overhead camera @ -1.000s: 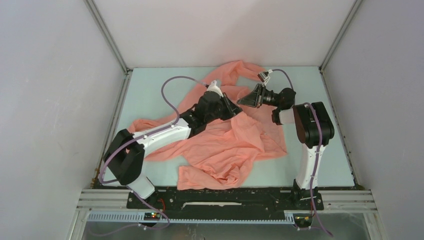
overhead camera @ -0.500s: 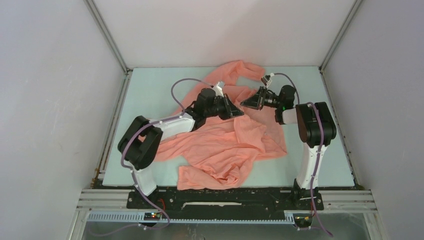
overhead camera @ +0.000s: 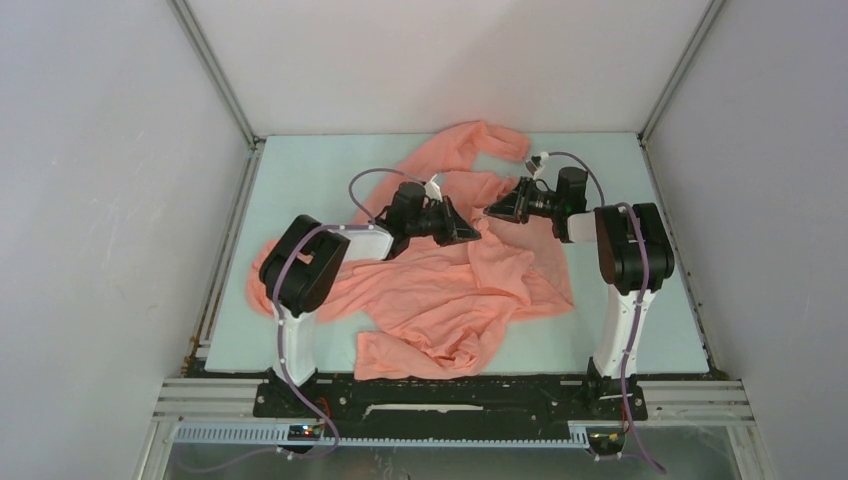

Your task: Zip up the jacket

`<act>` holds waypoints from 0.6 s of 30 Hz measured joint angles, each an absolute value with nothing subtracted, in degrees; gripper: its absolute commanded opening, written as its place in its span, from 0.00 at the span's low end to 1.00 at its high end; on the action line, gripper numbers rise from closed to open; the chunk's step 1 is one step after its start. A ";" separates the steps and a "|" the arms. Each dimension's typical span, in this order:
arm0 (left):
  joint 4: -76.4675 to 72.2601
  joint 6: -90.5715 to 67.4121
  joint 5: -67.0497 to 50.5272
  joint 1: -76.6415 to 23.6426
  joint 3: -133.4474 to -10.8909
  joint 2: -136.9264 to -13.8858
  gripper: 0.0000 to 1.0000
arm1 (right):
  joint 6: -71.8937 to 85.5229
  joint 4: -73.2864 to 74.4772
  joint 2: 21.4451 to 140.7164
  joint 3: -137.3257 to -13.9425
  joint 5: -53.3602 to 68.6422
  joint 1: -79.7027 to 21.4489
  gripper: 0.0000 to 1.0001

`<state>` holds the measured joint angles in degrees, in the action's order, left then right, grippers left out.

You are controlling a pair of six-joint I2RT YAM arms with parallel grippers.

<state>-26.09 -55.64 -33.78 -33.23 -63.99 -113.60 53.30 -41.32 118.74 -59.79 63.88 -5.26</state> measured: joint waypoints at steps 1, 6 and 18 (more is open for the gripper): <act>-26.44 -55.68 -34.22 -33.17 -63.99 -114.28 0.00 | 52.77 -40.34 118.78 -59.99 63.53 -5.26 0.15; -28.40 -56.90 -36.29 -33.08 -63.99 -117.12 0.00 | 51.37 -36.84 119.20 -60.51 62.30 -5.26 0.24; -31.70 -58.50 -37.91 -33.04 -64.01 -118.56 0.00 | 42.87 -23.16 118.32 -60.71 58.94 -5.41 0.48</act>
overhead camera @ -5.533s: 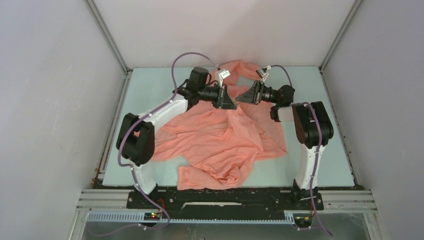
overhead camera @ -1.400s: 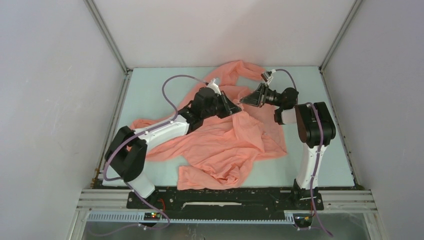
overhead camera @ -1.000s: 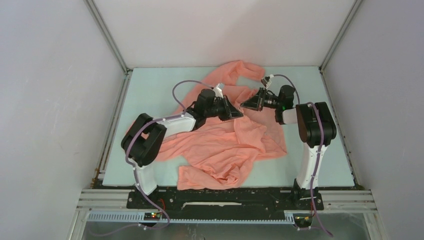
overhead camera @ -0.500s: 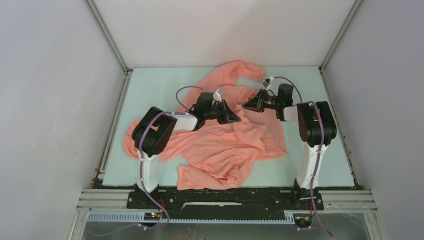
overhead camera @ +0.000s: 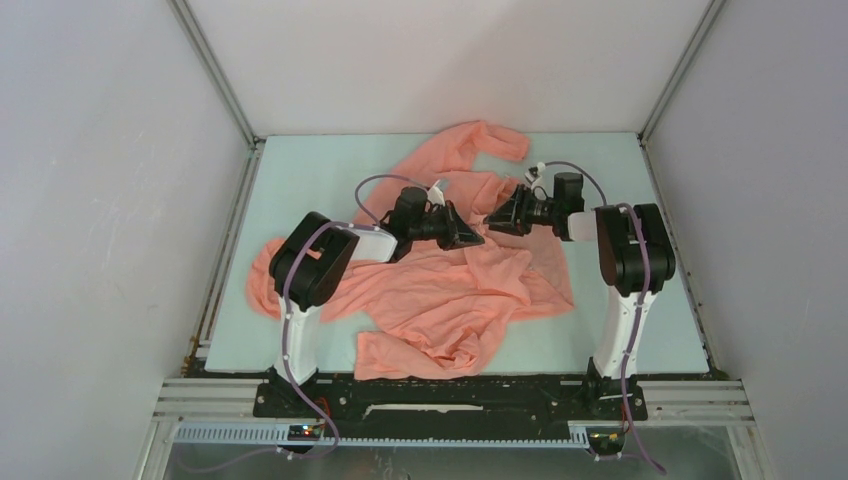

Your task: Zip up the jacket

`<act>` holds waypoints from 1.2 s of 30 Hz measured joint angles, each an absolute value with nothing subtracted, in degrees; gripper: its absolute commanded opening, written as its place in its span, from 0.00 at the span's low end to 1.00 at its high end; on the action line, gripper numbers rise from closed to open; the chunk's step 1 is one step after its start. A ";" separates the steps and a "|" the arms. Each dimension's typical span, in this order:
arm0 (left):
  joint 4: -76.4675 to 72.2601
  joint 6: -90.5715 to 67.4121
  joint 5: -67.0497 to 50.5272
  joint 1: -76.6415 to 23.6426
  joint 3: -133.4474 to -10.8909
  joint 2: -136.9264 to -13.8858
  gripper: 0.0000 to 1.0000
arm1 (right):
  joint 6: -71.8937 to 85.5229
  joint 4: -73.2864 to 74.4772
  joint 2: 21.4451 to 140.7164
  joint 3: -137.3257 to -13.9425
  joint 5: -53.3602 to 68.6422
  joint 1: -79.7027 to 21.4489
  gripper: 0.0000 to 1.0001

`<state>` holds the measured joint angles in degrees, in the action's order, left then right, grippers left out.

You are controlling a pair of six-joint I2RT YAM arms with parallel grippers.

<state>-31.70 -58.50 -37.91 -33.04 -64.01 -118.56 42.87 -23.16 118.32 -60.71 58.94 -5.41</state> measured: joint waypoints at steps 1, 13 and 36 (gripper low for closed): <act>-31.88 -58.52 -37.93 -33.01 -64.01 -118.56 0.00 | 42.26 -22.28 117.99 -60.71 58.78 -5.48 0.49; -32.47 -58.59 -37.95 -32.91 -64.01 -118.56 0.00 | 39.57 -20.29 112.90 -60.69 58.61 -6.11 0.54; -32.53 -58.57 -37.98 -32.12 -63.99 -118.56 0.00 | 41.58 -25.21 112.88 -58.52 61.69 -8.05 0.29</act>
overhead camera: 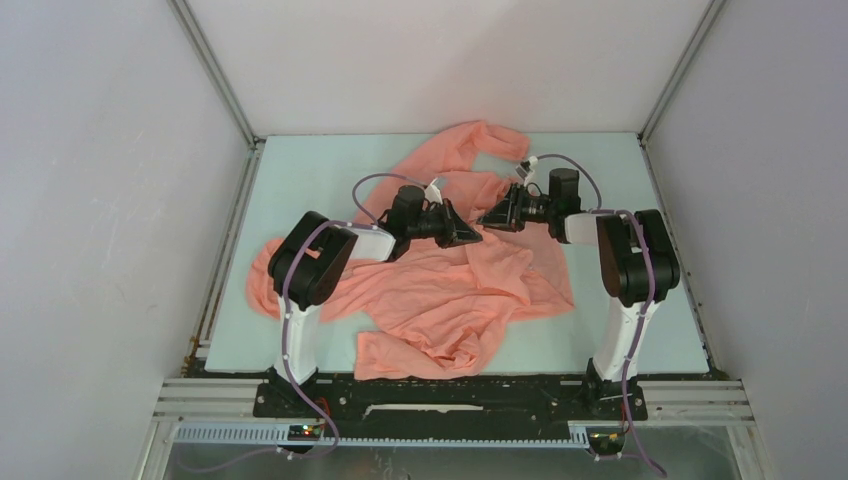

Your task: Zip up the jacket

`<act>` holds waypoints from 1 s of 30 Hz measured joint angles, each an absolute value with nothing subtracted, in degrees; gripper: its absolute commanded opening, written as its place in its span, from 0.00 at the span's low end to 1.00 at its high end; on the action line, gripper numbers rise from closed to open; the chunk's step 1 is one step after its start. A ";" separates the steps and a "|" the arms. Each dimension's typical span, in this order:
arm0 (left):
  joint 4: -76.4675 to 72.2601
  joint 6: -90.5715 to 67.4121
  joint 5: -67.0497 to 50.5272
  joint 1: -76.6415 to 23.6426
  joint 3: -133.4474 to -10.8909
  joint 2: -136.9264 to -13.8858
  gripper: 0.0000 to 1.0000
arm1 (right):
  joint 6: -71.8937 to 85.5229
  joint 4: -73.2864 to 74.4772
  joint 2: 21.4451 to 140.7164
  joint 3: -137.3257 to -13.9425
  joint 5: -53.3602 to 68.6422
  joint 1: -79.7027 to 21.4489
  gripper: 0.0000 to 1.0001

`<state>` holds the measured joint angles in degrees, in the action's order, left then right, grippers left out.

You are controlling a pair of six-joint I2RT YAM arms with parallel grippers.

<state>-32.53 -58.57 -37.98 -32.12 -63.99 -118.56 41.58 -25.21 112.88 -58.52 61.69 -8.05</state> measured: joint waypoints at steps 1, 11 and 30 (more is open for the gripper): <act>-32.56 -58.57 -37.98 -32.12 -63.99 -118.56 0.00 | 41.60 -25.45 112.88 -58.52 61.69 -8.10 0.28; -33.30 -58.57 -38.20 -32.10 -63.96 -118.56 0.00 | 41.54 -25.56 112.88 -58.52 61.63 -8.40 0.28; -33.28 -58.50 -38.24 -32.01 -63.42 -118.45 0.00 | 39.55 -21.43 112.88 -58.61 58.87 -8.34 0.00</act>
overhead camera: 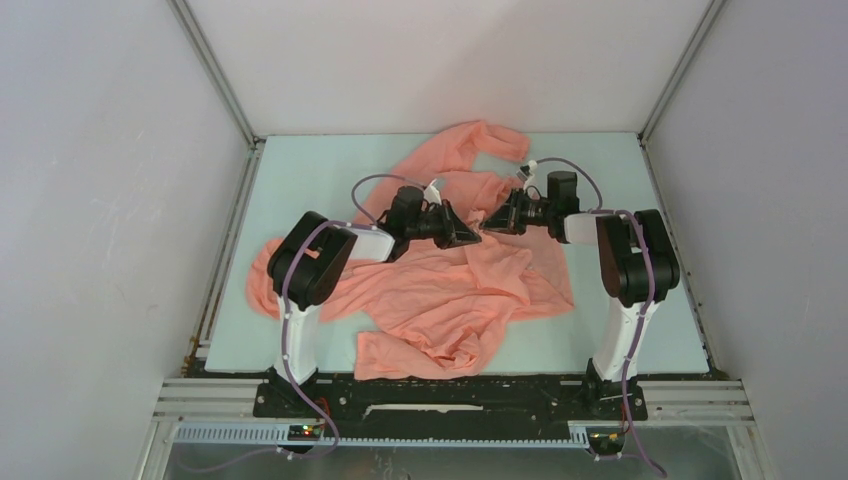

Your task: Zip up the jacket

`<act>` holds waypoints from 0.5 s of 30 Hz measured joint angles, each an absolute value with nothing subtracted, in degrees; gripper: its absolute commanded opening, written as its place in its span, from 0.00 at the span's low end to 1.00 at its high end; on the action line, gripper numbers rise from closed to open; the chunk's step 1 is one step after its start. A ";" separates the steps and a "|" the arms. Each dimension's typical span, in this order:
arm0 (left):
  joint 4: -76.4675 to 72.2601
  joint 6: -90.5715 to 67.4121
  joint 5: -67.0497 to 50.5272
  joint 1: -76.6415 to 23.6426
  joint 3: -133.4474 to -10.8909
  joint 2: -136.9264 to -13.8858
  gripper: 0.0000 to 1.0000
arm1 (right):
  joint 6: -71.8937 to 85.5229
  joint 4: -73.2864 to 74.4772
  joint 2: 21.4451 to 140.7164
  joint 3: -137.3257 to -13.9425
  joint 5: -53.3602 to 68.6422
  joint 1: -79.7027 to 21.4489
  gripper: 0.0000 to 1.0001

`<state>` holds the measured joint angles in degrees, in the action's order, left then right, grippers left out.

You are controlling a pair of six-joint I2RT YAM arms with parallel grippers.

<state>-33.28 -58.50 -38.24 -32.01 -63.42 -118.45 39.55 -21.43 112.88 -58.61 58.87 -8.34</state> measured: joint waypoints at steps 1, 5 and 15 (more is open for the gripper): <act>-32.84 -58.48 -38.22 -31.97 -63.42 -118.41 0.00 | 38.85 -20.51 112.81 -58.61 58.13 -8.27 0.00; -30.41 -58.43 -38.09 -31.51 -63.42 -118.10 0.00 | 36.40 -16.69 110.85 -58.06 53.95 -7.57 0.00; -29.26 -61.80 -36.77 -30.46 -61.87 -117.43 0.00 | 36.05 -18.13 101.89 -51.29 47.29 -0.84 0.00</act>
<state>-29.26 -61.80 -36.77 -30.46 -61.87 -117.43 36.05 -18.13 101.89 -51.29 47.29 -0.84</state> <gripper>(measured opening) 0.006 0.007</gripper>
